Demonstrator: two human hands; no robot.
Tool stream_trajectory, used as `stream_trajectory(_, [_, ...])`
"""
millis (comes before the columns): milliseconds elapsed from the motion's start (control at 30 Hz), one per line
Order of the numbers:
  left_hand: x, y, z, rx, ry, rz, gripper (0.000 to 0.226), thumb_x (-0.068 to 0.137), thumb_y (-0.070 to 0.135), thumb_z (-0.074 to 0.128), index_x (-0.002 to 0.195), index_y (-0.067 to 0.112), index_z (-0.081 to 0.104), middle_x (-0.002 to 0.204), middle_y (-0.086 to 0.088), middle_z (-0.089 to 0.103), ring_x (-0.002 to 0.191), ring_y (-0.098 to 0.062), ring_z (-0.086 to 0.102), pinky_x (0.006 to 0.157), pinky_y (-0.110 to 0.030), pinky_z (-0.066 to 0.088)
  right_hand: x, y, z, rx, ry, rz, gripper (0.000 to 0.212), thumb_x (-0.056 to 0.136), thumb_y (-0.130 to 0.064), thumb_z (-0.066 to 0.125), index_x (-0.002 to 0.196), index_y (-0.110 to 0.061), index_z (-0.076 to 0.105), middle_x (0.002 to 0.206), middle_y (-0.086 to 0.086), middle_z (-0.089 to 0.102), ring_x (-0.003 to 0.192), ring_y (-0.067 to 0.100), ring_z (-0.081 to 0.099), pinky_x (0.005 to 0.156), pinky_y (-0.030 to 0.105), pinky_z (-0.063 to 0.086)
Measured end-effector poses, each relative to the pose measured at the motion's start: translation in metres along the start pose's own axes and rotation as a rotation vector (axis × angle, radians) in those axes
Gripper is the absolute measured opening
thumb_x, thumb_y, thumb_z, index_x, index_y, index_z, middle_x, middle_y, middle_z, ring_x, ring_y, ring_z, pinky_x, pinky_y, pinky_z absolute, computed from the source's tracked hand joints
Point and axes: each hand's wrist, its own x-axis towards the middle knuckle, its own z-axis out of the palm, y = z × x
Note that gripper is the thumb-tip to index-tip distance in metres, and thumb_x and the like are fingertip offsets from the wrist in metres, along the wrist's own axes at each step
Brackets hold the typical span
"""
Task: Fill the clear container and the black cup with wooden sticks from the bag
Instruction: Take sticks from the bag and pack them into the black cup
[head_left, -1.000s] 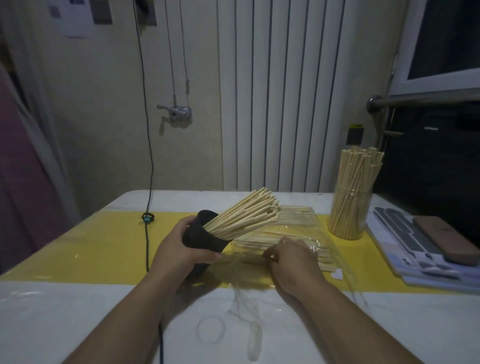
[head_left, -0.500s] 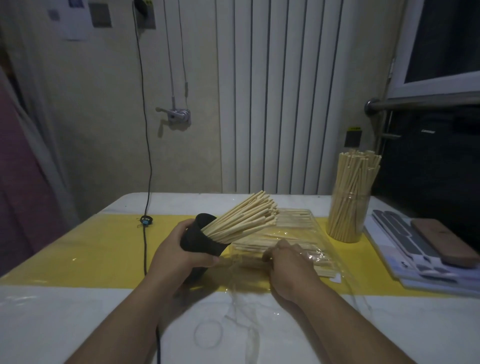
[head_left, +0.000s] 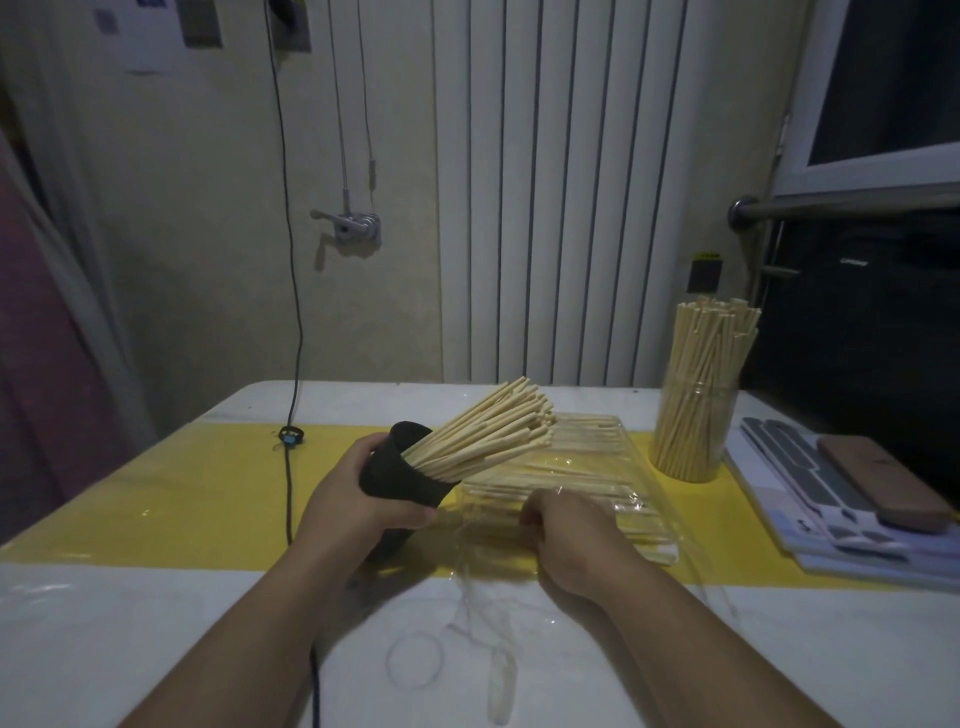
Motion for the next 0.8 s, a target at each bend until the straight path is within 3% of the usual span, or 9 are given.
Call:
stream_trajectory(200, [0.002, -0.003, 0.000, 0.007, 0.000, -0.003, 0.076, 0.058, 0.001, 0.090, 0.118, 0.037, 0.059, 0.115, 0.005, 0.065, 0.103, -0.019, 0.062, 0.067, -0.026, 0.049, -0.003, -0.002, 0.000, -0.134, -0.022, -0.004, 0.029, 0.092, -0.019, 0.048, 0.117, -0.021, 0.062, 0.125, 0.006, 0.060, 0.122, 0.030, 0.053, 0.101, 0.038, 0.038])
stream_trajectory(567, [-0.001, 0.001, -0.001, 0.017, -0.003, 0.000, 0.079, 0.051, 0.008, 0.094, 0.117, 0.036, 0.060, 0.111, 0.005, 0.067, 0.098, -0.017, 0.064, 0.065, -0.024, 0.048, -0.009, -0.007, -0.002, -0.116, 0.007, -0.042, 0.029, 0.085, -0.013, 0.051, 0.110, -0.020, 0.065, 0.111, 0.007, 0.067, 0.110, 0.031, 0.062, 0.089, 0.033, 0.048])
stream_trajectory(700, [-0.001, 0.001, 0.000, 0.014, -0.006, 0.003, 0.074, 0.059, 0.001, 0.089, 0.117, 0.036, 0.059, 0.111, 0.004, 0.067, 0.097, -0.016, 0.064, 0.063, -0.022, 0.047, -0.014, -0.010, -0.008, -0.246, -0.010, -0.078, 0.027, 0.088, -0.015, 0.052, 0.113, -0.016, 0.062, 0.119, 0.010, 0.063, 0.116, 0.032, 0.057, 0.093, 0.034, 0.044])
stream_trajectory(800, [-0.002, 0.003, 0.001, -0.003, -0.006, -0.008, 0.078, 0.050, 0.007, 0.094, 0.111, 0.039, 0.059, 0.109, 0.006, 0.067, 0.096, -0.014, 0.064, 0.063, -0.022, 0.046, -0.016, -0.011, -0.011, -0.265, -0.014, -0.083, 0.026, 0.090, -0.017, 0.053, 0.113, -0.016, 0.063, 0.121, 0.009, 0.061, 0.116, 0.031, 0.058, 0.091, 0.034, 0.044])
